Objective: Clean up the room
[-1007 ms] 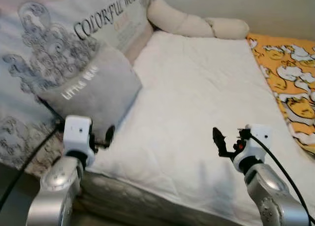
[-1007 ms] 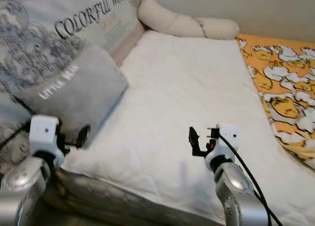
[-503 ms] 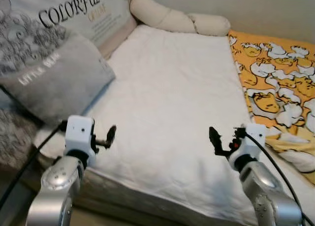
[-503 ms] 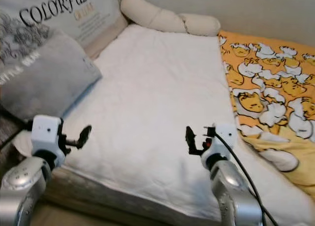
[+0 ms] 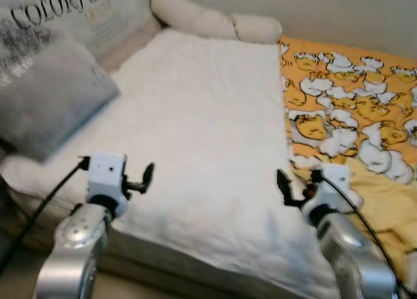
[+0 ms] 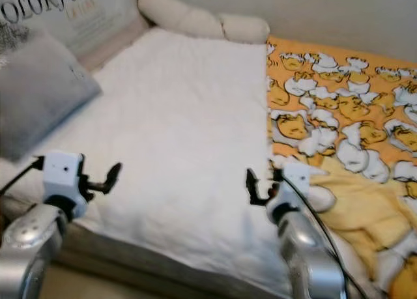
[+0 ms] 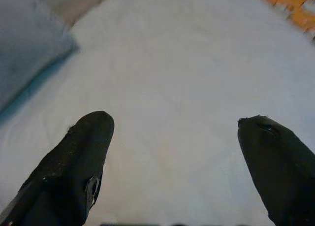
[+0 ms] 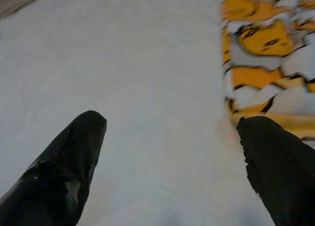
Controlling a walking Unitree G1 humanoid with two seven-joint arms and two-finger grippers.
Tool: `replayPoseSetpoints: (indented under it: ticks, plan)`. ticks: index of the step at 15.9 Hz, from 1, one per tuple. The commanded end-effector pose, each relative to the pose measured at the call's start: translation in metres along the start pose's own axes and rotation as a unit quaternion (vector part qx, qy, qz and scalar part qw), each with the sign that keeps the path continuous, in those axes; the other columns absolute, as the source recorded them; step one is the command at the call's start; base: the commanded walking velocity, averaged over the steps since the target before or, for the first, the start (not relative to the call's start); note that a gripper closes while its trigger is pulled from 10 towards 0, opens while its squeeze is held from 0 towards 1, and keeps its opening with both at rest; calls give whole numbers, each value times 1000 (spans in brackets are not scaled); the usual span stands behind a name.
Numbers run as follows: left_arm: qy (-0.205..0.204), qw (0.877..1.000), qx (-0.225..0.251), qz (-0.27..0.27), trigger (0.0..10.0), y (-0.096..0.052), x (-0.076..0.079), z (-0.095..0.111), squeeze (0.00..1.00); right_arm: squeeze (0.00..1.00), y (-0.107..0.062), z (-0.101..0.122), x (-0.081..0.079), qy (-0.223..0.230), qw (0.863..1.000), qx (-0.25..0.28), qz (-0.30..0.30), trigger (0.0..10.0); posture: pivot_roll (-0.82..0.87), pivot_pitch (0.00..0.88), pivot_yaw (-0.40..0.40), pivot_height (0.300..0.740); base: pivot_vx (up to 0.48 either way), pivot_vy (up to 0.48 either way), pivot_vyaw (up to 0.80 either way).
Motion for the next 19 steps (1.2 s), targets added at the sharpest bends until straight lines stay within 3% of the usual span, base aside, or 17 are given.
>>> replayPoseSetpoints:
  ticks: [1, 5, 19]
  plan:
    - [2, 1000, 6, -3, 10000, 1, 2, 5, 1000, 0, -2, 6, 0, -1, 1000, 7, 8, 10000, -52, 0, -53, 740, 0, -424, 0]
    - [3, 1000, 6, -4, 10000, -1, 2, 4, 1000, 0, -4, 1, -6, 14, 1000, 3, 21, 10000, -63, 0, -51, 740, 0, -425, -541]
    - [2, 1000, 7, -9, 10000, 7, 3, 7, 1000, 0, 5, 15, -11, -10, 999, 17, 32, 10000, -87, 0, -35, 740, 0, -425, 0]
Point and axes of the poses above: a point about 5 cm out from each wrist's last joint towards the gripper, its own y axis pointing out of the wrist towards the gripper, its own z axis along the axis of the wrist's last joint, x = y × z, the point moved 3 cm from there along y, pointing out of the wrist towards the gripper, and after that the axes turned 14 degrees about y, right-handed, at the moved point
